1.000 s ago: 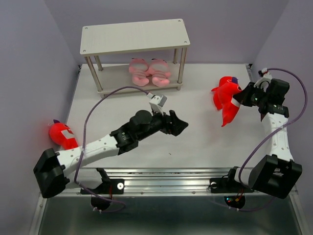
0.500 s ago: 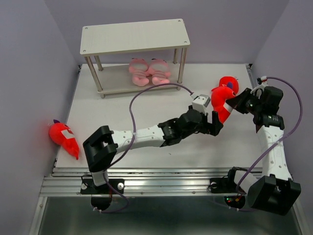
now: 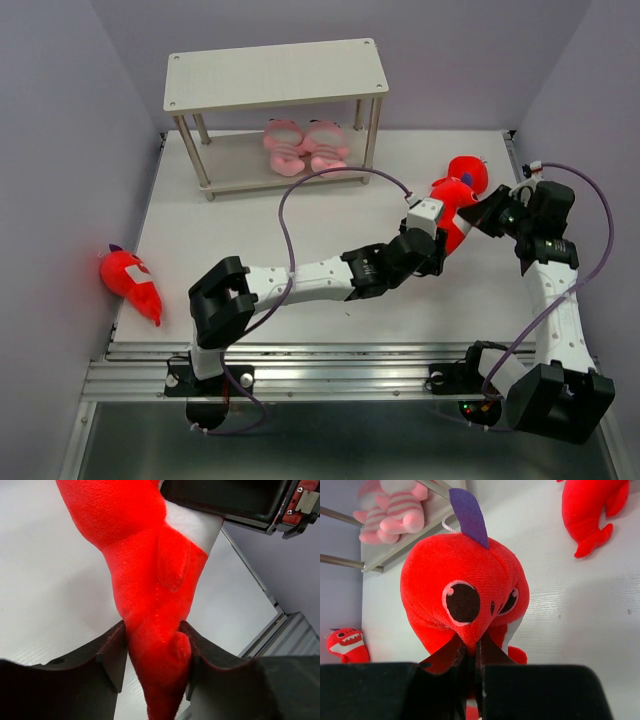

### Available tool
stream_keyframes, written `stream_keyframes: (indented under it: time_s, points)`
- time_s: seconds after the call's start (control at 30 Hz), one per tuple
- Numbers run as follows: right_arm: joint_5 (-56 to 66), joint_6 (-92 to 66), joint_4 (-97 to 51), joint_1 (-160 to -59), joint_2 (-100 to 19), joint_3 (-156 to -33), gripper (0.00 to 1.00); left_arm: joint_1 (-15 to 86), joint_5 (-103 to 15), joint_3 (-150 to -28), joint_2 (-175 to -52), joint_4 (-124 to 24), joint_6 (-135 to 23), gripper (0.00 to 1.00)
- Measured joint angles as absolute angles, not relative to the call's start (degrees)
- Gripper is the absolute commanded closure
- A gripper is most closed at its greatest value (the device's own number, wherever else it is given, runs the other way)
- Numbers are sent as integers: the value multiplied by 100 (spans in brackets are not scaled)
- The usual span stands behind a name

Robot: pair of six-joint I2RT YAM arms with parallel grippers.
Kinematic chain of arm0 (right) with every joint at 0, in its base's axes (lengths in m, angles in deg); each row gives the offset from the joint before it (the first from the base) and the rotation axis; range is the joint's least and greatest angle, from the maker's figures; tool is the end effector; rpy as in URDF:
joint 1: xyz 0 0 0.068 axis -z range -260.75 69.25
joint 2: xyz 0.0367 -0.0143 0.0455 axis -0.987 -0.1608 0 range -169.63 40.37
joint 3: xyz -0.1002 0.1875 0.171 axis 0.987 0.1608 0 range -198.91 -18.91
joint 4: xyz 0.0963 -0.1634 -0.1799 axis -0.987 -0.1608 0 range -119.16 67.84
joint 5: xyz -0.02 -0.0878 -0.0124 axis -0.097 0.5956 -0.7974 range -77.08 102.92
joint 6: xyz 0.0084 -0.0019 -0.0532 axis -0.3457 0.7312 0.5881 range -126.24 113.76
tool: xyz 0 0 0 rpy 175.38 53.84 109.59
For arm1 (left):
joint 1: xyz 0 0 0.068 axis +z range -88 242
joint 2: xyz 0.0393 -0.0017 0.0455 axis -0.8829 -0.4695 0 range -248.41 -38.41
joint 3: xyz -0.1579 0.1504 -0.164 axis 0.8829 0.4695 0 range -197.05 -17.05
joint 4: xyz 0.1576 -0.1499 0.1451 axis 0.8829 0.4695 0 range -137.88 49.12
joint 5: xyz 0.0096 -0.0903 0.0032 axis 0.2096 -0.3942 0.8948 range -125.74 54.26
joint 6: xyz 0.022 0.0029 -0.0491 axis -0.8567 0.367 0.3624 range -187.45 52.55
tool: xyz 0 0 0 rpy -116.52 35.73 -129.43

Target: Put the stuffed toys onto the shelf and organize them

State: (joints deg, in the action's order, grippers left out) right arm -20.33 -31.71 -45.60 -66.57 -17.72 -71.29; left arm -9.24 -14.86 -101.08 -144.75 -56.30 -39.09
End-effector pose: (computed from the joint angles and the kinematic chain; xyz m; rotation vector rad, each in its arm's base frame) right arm 0.2188 -0.0350 0.3225 0.3544 2.0354 0.7224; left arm 0.1560 -0.4199 0.3036 0.4329 1.8417 -0.8969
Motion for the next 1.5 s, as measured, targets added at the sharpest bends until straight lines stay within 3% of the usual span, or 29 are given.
stream_keyframes:
  time_s: [0.03,0.07,0.17,0.27,0.37,0.4,0.47,0.5,0.57,0.83,1.1,1.3,1.5]
  points:
    - [-2042,-3178,-4549,-6657,-1772,-7116,94,-927,-1462,-10108,-14475,-5628,-3913,57]
    - [-2066,-3193,-4519,-6657,-1772,-7081,93,-927,-1422,-10108,-14475,-5621,-3948,74]
    - [-2138,-3208,-4521,-6657,-1772,-7020,90,-948,-1372,-10108,-14475,-5600,-4040,100]
    - [-2189,-3213,-4468,-6657,-1757,-6967,87,-953,-1342,-10108,-14475,-5589,-4112,100]
    - [-2237,-3195,-4440,-6657,-1739,-6945,73,-953,-1403,-10088,-14475,-5613,-4252,100]
    - [-2265,-3158,-4433,-6657,-1737,-6945,58,-953,-1433,-10073,-14475,-5632,-4285,100]
    - [-2348,-2979,-4442,-6657,-1737,-6945,37,-951,-1495,-9938,-14432,-5739,-4364,100]
    - [-2416,-2858,-4451,-6657,-1735,-6947,19,-937,-1549,-9844,-14394,-5770,-4398,100]
    - [-2560,-2507,-4490,-6657,-1735,-6961,0,-894,-1672,-9608,-14270,-5853,-4429,100]
    - [-3161,-929,-4910,-6657,-1700,-7559,0,-562,-2045,-8526,-13243,-5871,-4431,100]
    - [-3880,-48,-4908,-6657,-1549,-7417,0,-148,-2268,-7726,-11411,-5825,-4433,100]
    - [-4411,361,-4820,-6657,-1888,-6543,0,872,-2596,-7702,-10417,-5908,-4414,100]
    - [-4582,676,-4822,-6657,-2050,-6206,0,1810,-2909,-8303,-10513,-5916,-4370,100]
